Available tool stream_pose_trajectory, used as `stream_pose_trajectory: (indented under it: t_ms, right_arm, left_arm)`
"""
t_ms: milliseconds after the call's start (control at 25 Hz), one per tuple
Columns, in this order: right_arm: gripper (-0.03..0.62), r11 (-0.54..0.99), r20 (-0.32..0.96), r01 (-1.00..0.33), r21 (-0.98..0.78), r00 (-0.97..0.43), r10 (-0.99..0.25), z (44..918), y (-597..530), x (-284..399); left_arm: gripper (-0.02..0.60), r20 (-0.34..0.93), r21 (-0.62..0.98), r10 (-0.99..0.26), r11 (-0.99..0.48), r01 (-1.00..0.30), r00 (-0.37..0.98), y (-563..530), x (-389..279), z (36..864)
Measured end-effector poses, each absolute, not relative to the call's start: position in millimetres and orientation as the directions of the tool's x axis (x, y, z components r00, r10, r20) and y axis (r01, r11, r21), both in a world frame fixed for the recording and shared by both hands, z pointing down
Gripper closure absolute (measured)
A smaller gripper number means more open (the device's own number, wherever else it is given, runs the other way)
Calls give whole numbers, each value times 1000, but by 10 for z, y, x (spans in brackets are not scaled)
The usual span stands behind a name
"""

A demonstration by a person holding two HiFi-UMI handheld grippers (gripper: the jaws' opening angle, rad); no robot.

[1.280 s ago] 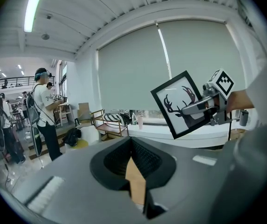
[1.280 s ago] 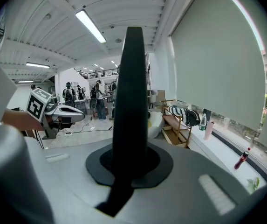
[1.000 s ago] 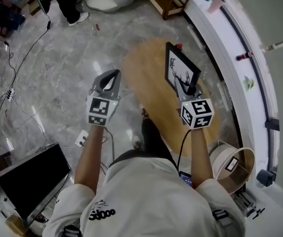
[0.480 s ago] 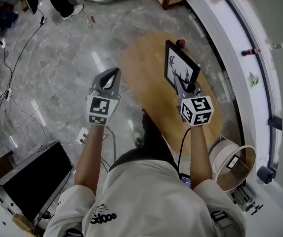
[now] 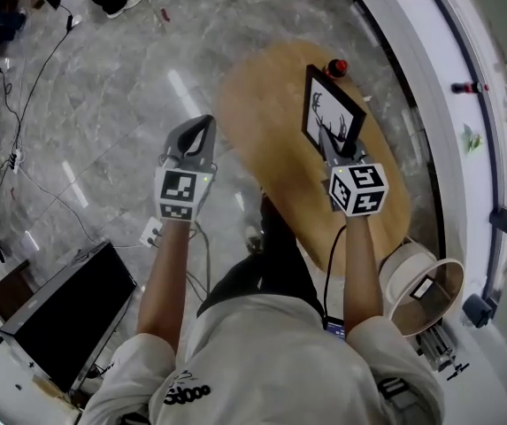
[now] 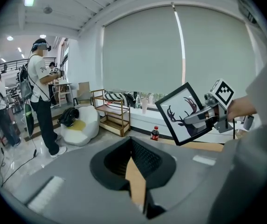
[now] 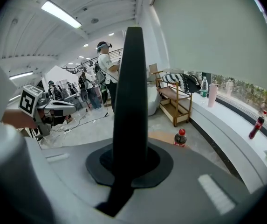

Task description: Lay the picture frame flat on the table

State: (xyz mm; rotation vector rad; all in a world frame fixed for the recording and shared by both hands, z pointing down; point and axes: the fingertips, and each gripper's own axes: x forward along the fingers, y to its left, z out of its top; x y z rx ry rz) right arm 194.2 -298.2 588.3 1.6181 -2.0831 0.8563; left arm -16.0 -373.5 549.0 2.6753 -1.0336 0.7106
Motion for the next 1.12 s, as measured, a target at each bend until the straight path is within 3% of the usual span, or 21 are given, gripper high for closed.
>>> stream_pose_trajectory:
  t_ms: [1120]
  right_arm:
    - [580, 81, 741, -907, -413, -386, -550, 7632, -3095, 1890]
  left_arm:
    - [572, 646, 118, -458, -731, -672, 611, -3756, 190, 6906]
